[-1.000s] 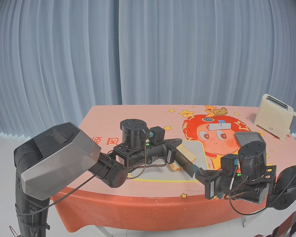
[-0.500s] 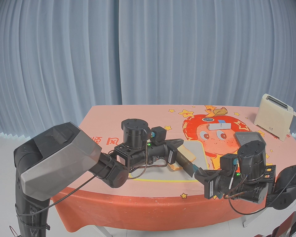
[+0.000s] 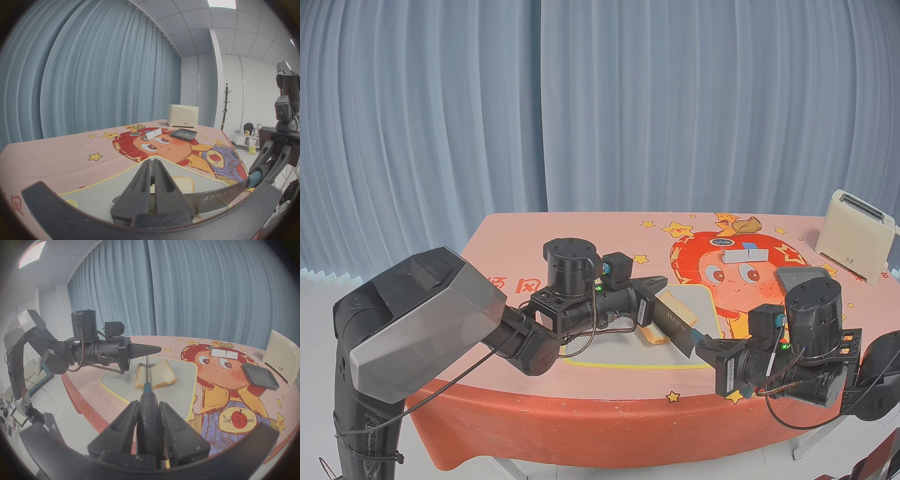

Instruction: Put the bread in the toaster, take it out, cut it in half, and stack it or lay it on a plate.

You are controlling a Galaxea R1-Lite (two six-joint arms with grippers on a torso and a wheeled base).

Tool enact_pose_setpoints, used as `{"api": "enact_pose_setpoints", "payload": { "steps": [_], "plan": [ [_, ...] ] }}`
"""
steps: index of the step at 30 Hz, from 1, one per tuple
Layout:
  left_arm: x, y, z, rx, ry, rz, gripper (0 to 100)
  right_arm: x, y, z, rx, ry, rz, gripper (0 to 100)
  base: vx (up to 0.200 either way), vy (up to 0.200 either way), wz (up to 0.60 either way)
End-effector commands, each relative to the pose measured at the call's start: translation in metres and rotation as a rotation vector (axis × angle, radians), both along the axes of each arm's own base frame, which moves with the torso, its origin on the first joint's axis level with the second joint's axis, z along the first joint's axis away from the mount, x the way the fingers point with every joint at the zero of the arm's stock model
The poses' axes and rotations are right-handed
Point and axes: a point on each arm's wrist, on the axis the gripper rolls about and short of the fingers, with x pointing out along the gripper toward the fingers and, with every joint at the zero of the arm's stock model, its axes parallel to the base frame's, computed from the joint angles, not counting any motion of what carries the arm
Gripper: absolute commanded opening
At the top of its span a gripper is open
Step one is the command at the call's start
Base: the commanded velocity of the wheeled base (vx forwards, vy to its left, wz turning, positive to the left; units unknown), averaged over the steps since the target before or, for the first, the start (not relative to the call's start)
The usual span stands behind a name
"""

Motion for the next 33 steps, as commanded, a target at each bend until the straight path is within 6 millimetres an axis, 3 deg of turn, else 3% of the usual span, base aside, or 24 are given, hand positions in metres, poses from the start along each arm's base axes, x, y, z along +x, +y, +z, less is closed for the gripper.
{"api": "enact_pose_setpoints", "payload": {
  "steps": [1,14,33],
  "plan": [
    [0.0,0.0,-0.002,0.003,0.003,0.0,0,-0.001,-0.001,0.002,0.007,-0.008,0.001,0,0.0,0.0,0.0],
    [-0.003,-0.001,0.009,-0.01,-0.014,-0.006,0,-0.001,-0.002,-0.003,0.002,0.017,-0.014,0,0.0,0.0,0.0],
    [0.002,-0.002,0.007,-0.011,-0.015,0.0,0,0.002,0.001,-0.002,0.026,0.017,-0.025,0,0.0,0.0,0.0]
  ]
}}
